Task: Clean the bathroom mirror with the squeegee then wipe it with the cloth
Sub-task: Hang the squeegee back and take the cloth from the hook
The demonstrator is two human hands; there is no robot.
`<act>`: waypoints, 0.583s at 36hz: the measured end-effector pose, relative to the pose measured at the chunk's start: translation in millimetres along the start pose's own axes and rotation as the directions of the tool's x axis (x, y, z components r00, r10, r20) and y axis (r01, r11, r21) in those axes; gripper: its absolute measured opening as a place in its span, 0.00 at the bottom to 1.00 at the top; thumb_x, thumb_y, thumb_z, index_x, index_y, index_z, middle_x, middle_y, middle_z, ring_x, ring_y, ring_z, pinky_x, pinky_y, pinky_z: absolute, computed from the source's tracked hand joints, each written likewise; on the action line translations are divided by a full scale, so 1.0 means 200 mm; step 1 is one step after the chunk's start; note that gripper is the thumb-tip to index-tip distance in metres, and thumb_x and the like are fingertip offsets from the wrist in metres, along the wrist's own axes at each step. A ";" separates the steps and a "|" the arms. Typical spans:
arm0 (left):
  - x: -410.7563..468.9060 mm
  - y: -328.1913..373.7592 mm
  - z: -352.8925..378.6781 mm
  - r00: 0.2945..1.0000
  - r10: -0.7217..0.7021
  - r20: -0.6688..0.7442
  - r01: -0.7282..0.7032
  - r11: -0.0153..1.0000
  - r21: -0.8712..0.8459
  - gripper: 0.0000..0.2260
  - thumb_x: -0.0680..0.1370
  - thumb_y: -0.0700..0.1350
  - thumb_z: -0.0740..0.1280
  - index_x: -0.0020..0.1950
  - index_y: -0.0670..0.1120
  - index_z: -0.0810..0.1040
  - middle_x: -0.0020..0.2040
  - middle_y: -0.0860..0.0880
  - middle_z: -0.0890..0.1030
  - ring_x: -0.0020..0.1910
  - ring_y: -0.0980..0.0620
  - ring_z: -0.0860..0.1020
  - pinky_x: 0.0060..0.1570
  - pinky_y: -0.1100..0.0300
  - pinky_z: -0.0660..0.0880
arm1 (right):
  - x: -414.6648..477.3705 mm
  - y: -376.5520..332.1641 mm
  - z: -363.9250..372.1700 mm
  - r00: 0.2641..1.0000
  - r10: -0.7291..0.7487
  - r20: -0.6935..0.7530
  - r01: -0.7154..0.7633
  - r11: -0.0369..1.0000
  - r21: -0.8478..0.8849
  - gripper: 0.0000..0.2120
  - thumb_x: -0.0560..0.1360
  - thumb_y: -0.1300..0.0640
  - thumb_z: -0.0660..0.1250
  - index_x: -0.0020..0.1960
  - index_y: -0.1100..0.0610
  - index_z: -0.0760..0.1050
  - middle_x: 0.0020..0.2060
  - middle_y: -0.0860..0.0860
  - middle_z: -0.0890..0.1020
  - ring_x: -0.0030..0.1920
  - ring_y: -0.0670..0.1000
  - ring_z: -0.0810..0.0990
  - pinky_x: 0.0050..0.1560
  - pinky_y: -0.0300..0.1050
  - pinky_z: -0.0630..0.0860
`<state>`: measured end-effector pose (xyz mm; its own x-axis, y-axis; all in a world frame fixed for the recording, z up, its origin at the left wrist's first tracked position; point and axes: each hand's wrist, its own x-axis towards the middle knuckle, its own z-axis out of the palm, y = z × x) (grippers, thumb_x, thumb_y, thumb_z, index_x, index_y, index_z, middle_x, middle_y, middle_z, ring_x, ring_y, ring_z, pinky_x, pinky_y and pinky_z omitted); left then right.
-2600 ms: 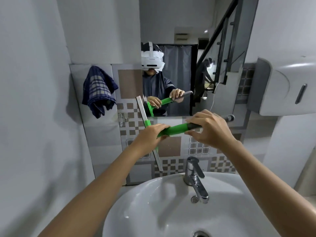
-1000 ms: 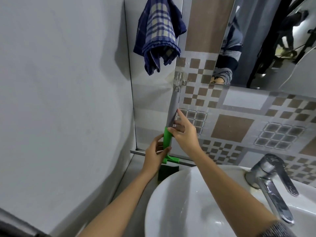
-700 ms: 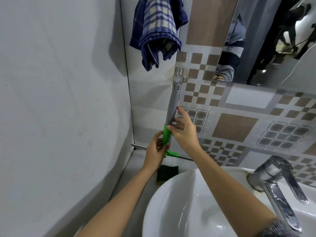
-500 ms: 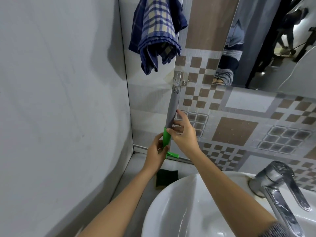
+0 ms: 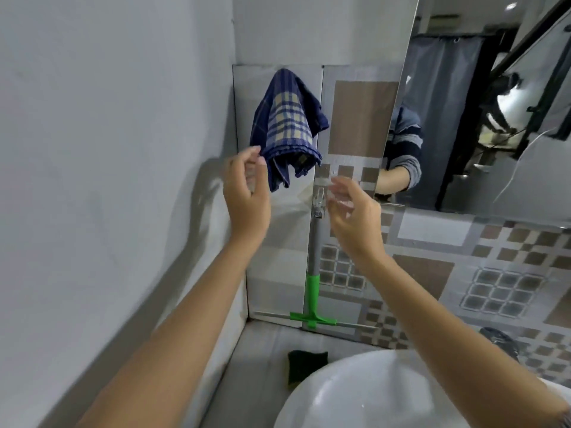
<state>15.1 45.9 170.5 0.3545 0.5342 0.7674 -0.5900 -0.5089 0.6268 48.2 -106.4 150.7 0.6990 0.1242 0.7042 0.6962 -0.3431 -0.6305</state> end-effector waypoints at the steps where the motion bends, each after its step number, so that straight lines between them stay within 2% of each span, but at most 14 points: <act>1: 0.07 0.03 0.01 0.999 0.041 0.021 -0.042 0.999 0.008 0.09 0.79 0.42 0.61 0.58 0.43 0.74 0.52 0.46 0.76 0.48 0.56 0.75 0.49 0.68 0.72 | 0.05 -0.04 -0.02 1.000 -0.017 -0.022 0.017 1.000 0.000 0.15 0.75 0.64 0.64 0.61 0.59 0.73 0.51 0.53 0.81 0.51 0.50 0.79 0.54 0.46 0.78; 5: 0.33 0.10 0.06 0.968 0.142 0.209 -0.174 0.974 0.147 0.15 0.79 0.46 0.60 0.64 0.44 0.69 0.58 0.48 0.72 0.56 0.56 0.71 0.58 0.60 0.72 | 0.28 -0.17 -0.04 0.994 -0.065 -0.085 0.064 0.998 -0.013 0.11 0.76 0.61 0.62 0.59 0.58 0.74 0.50 0.51 0.81 0.49 0.47 0.79 0.53 0.41 0.77; 7: 0.41 0.12 0.08 0.931 0.189 0.313 -0.257 0.947 0.194 0.17 0.79 0.48 0.59 0.67 0.47 0.66 0.63 0.47 0.69 0.62 0.55 0.69 0.64 0.57 0.68 | 0.38 -0.21 -0.04 0.992 -0.075 -0.104 0.072 0.997 -0.036 0.11 0.76 0.60 0.62 0.58 0.58 0.74 0.50 0.51 0.81 0.49 0.48 0.79 0.53 0.45 0.78; 10: 0.49 0.13 0.11 0.877 0.190 0.441 -0.344 0.889 0.301 0.20 0.79 0.48 0.59 0.71 0.48 0.62 0.69 0.49 0.65 0.68 0.52 0.64 0.67 0.59 0.60 | 0.51 -0.25 -0.01 0.994 -0.064 -0.084 0.056 0.994 -0.095 0.12 0.76 0.58 0.62 0.58 0.57 0.74 0.51 0.54 0.81 0.49 0.51 0.79 0.51 0.49 0.78; 12: 0.50 0.11 0.12 0.856 0.201 0.476 -0.378 0.872 0.312 0.22 0.79 0.48 0.59 0.72 0.47 0.61 0.71 0.50 0.64 0.69 0.53 0.63 0.68 0.61 0.59 | 0.56 -0.26 0.01 0.995 -0.075 -0.070 0.066 0.989 -0.135 0.12 0.76 0.57 0.62 0.59 0.58 0.74 0.51 0.54 0.80 0.48 0.51 0.78 0.47 0.46 0.76; 18: 0.52 0.09 0.13 0.844 0.237 0.482 -0.396 0.880 0.262 0.23 0.79 0.46 0.60 0.73 0.49 0.59 0.71 0.51 0.62 0.69 0.56 0.61 0.66 0.65 0.58 | 0.64 -0.27 0.08 0.998 -0.059 -0.038 0.052 0.984 -0.171 0.09 0.75 0.59 0.63 0.55 0.57 0.73 0.47 0.51 0.73 0.50 0.53 0.74 0.45 0.45 0.72; 21: 0.53 0.10 0.12 0.830 0.246 0.501 -0.414 0.873 0.257 0.23 0.79 0.46 0.61 0.73 0.48 0.59 0.71 0.52 0.62 0.69 0.57 0.61 0.67 0.65 0.59 | 0.67 -0.28 0.06 0.998 -0.055 -0.019 0.051 0.982 -0.181 0.07 0.76 0.60 0.62 0.52 0.59 0.75 0.47 0.53 0.75 0.47 0.53 0.74 0.44 0.45 0.71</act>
<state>59.4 76.2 267.9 0.5120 -0.0199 0.8587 -0.4756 -0.8391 0.2641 104.9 -60.4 275.8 0.6560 0.1250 0.7443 0.6898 -0.4994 -0.5241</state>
